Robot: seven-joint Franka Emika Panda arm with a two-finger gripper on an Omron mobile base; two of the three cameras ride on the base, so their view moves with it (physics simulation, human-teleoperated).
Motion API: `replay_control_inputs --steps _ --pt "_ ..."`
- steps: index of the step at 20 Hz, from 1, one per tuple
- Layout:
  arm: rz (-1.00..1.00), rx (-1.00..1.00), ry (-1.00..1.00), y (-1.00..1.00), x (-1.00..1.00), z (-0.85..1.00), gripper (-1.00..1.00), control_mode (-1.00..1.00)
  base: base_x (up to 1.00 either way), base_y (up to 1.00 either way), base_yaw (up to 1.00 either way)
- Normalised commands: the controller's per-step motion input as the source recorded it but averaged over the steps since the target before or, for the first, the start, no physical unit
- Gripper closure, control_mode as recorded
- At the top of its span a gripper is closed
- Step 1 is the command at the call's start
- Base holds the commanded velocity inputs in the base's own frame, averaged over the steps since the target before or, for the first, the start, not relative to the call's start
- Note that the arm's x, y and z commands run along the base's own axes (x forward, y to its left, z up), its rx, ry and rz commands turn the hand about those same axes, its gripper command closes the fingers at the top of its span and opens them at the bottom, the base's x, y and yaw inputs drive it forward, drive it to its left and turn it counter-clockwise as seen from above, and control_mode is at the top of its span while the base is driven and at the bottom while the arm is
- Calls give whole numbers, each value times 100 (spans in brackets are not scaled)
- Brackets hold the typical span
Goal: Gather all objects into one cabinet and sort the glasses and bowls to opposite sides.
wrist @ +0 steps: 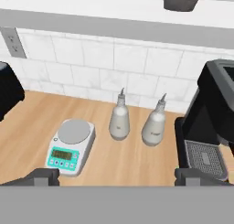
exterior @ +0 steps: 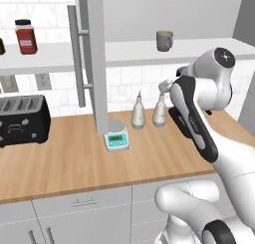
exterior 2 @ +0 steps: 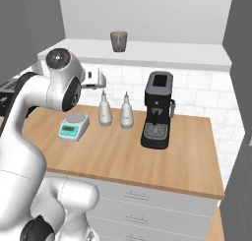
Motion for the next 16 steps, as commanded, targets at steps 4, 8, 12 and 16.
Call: replay_control_inputs --steps 4,8,12,16 --pt "0 0 -6 -15 18 71 -100 -100 0 0 0" --pt "0 0 -5 -30 11 68 -100 -100 0 0 0" --pt "-5 0 -1 -23 28 42 -100 -100 0 0 0" --pt "-4 0 -12 -1 19 33 -100 -100 0 0 0"
